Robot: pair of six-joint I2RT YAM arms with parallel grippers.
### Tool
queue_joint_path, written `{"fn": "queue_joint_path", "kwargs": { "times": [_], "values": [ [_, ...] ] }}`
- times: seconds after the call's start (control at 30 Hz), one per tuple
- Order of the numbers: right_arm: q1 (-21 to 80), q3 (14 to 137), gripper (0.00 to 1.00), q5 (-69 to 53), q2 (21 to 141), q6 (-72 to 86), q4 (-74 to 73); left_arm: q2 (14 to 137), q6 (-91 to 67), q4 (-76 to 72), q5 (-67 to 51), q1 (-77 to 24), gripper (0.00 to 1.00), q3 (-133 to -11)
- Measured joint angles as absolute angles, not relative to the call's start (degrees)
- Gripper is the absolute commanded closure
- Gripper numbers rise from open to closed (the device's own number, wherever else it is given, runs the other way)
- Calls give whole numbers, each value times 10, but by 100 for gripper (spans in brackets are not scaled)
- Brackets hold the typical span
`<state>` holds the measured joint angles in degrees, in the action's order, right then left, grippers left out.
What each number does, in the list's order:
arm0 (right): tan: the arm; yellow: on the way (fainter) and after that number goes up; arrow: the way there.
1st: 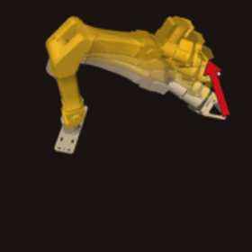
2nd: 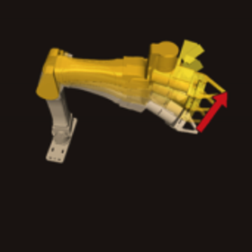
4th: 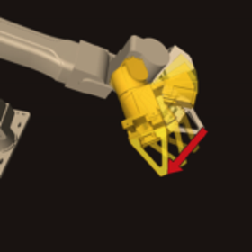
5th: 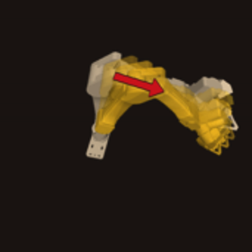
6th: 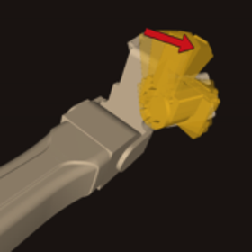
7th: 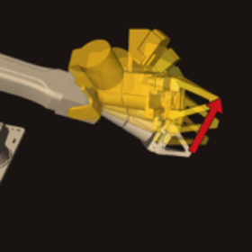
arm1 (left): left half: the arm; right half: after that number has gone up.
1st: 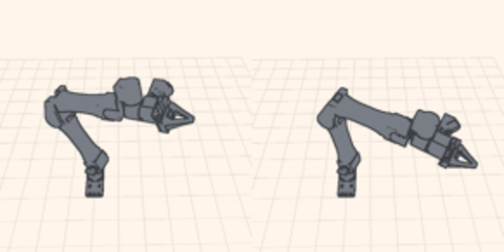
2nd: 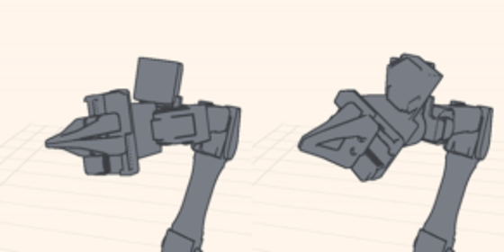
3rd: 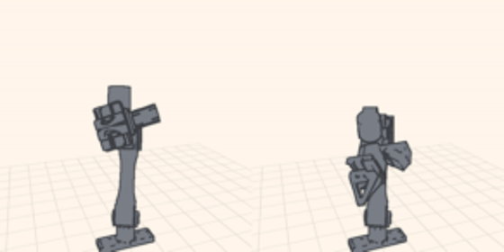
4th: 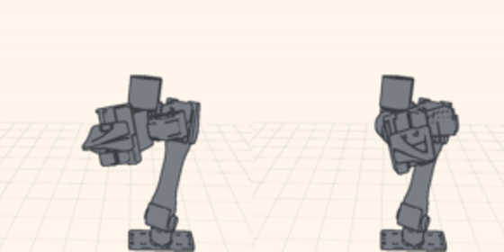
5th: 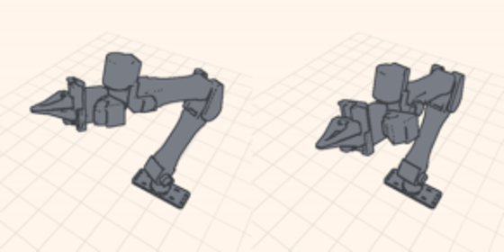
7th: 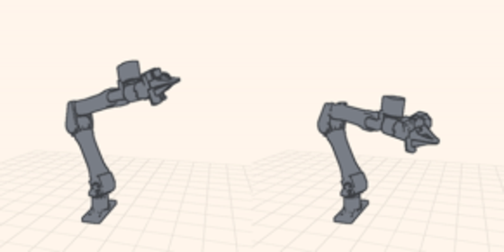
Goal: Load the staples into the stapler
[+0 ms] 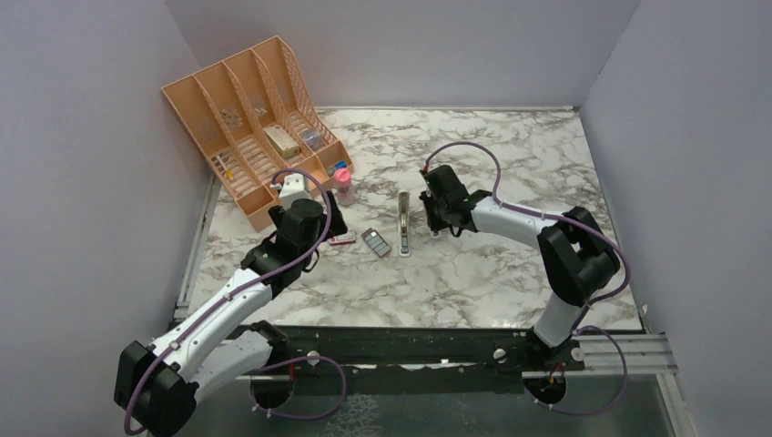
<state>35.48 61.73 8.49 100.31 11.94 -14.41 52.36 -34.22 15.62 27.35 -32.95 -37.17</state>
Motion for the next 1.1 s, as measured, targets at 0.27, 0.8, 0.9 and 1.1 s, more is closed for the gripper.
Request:
{"fn": "queue_joint_path", "kwargs": {
  "times": [0.27, 0.8, 0.9, 1.1],
  "values": [
    [352, 610, 81, 85, 984, 119, -137, 524, -342, 155, 273, -329, 2, -372],
    [351, 591, 81, 82, 985, 104, -118, 523, -342, 155, 274, -329, 1, -372],
    [351, 590, 81, 79, 986, 103, -116, 523, -342, 155, 274, -329, 1, -372],
    [351, 589, 82, 74, 986, 99, -111, 523, -342, 155, 274, -329, 1, -372]
  ]
}}
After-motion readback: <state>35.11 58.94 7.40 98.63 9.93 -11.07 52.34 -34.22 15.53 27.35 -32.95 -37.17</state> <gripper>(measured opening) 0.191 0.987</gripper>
